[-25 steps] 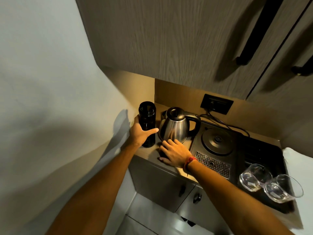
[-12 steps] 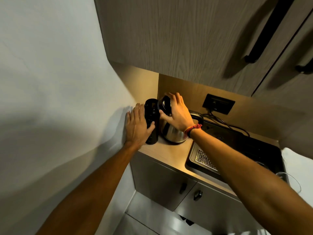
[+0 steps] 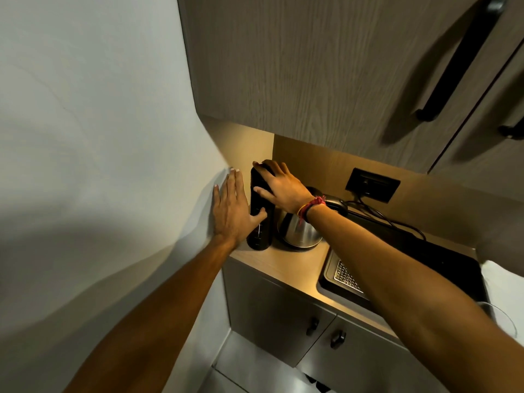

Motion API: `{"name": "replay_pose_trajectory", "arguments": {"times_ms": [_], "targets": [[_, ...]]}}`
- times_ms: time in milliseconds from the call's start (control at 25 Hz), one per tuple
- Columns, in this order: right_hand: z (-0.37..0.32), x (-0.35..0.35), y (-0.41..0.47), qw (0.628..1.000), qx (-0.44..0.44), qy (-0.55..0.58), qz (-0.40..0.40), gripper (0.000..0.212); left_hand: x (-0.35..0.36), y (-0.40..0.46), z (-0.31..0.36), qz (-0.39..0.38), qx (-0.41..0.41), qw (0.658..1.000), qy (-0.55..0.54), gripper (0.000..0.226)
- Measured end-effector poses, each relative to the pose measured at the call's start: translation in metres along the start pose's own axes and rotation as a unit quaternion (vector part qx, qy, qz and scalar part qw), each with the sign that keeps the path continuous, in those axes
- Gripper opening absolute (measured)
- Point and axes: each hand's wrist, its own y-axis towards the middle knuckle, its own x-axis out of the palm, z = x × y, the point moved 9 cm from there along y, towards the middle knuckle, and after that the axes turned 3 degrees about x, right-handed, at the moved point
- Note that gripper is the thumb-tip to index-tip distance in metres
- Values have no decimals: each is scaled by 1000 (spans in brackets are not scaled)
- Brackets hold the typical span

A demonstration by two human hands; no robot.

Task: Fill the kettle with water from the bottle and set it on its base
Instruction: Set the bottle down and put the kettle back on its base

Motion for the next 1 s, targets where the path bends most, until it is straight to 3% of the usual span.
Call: {"name": "replay_pose_trajectory", "arguments": {"times_ms": [160,280,360,480,600,680,760,880,1000], "targets": [[0,4,-3,1000,10,10,-14,77,-4,9,8,5,23,1000,1,117],[27,-1,-23,988,44,146,20,82,-25,20,27,57,47,997,-28,112],[68,-5,-50,970,109,203,80,77,-46,23,52,131,108,985,-32,102],[132,5,-88,973,196,113,45,79,-51,15,118,169,267,947,-63,87],[167,14,-106,971,233,25,-58,82,-13,21,177,25,312,944,-104,91],[165,23,-107,965,226,15,-133,80,24,40,189,-122,247,956,-98,105],[162,25,-107,958,239,30,-158,73,58,56,190,-236,192,951,-57,114],[158,17,-101,958,245,23,-146,51,93,66,180,-331,155,930,31,124],[160,5,-100,952,272,40,-134,40,110,67,175,-364,139,919,60,129]]}}
